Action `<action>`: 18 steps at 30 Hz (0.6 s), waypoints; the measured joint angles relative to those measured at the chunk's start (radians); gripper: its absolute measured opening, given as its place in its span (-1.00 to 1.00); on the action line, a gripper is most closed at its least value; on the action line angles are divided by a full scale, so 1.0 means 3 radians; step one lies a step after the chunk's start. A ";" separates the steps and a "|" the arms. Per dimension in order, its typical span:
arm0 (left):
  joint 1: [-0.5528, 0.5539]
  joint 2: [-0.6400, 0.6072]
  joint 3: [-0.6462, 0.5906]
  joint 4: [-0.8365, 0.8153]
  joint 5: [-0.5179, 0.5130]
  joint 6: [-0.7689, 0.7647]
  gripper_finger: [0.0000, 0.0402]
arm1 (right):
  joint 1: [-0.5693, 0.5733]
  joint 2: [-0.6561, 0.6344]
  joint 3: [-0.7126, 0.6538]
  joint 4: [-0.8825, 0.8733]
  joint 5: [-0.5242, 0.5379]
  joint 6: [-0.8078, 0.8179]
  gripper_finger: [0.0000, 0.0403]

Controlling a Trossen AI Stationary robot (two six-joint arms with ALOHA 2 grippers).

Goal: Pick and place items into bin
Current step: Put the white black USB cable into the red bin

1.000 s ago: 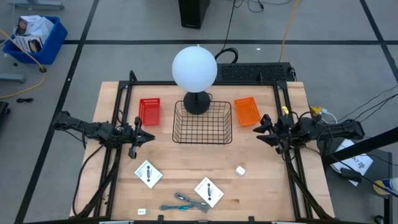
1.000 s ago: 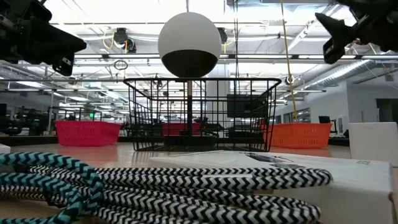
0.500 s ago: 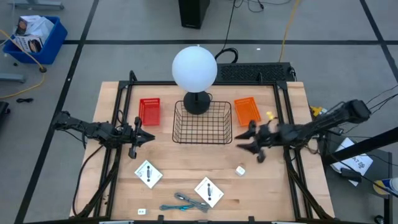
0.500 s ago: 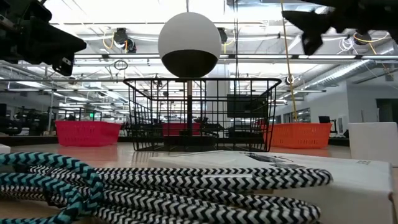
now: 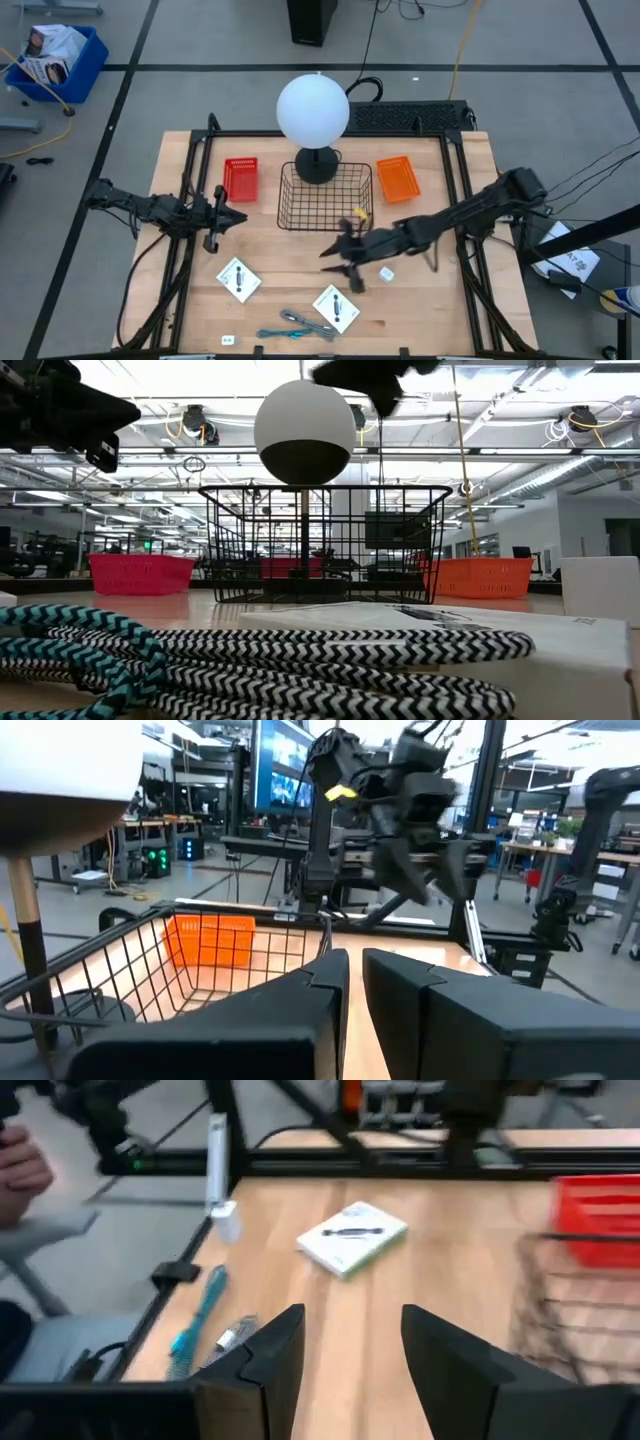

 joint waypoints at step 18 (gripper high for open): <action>0.0000 -0.0001 0.0000 -0.0050 0.0004 -0.0254 -0.79 | 0.0200 0.1319 0.1650 -0.1519 -0.0149 0.0312 -0.21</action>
